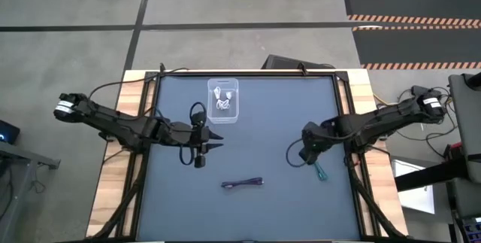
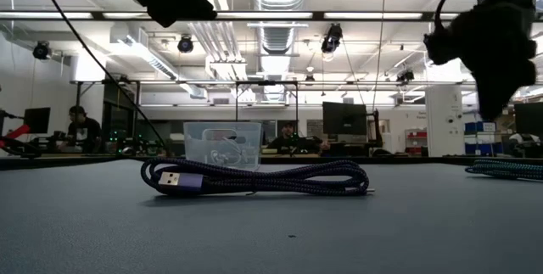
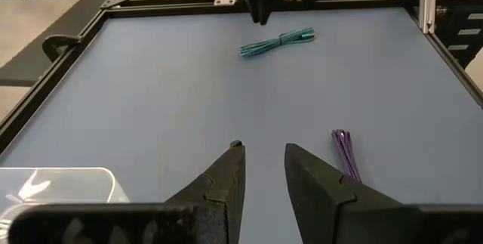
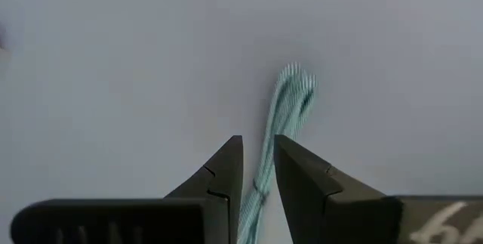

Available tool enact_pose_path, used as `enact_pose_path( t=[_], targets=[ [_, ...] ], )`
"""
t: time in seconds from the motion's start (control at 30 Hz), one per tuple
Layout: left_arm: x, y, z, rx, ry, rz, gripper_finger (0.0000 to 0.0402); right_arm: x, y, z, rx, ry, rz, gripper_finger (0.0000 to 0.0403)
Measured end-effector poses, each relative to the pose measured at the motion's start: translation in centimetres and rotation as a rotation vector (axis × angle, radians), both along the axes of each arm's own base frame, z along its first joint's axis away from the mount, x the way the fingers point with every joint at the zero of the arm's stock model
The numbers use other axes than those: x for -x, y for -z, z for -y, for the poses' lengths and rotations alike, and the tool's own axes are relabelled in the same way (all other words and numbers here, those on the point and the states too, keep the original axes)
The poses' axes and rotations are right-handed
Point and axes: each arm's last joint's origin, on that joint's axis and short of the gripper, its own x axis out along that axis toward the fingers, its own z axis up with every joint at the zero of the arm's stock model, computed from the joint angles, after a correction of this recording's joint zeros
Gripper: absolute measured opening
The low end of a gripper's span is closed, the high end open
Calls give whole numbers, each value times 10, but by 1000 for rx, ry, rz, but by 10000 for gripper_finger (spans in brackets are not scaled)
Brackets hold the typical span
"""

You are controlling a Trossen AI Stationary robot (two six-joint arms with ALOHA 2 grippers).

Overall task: Pick and place USB-C Cables
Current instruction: Put the blue charger cable into the transparent bin

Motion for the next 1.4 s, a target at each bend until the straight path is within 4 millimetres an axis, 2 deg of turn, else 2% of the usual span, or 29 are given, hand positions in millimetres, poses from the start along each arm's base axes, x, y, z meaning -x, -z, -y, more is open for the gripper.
enact_pose_path(
  t=[0.23, 0.53, 0.7, 0.9, 1.07, 1.23, 1.4],
  targets=[
    [0, 0, 0, 0, 1, 1, 80, -4, 19, -13, -30, 18, -155, 68],
    [0, 0, 0, 0, 0, 0, 80, -9, 30, -14, -10, 28, -228, 71],
    [0, 0, 0, 0, 0, 0, 80, -10, 31, -14, -10, 29, -228, 99],
    [0, 0, 0, 0, 1, -1, 80, -11, 32, -14, -6, 41, -216, 154],
    [0, 0, 0, -1, 1, -1, 80, -17, 39, -15, -5, 44, -219, 185],
    [0, 0, 0, -1, 1, -2, 80, -21, 51, -16, 33, 52, -272, 190],
    [0, 0, 0, -1, 1, -1, 80, -23, 61, -16, 49, 52, -320, 175]
  ],
)
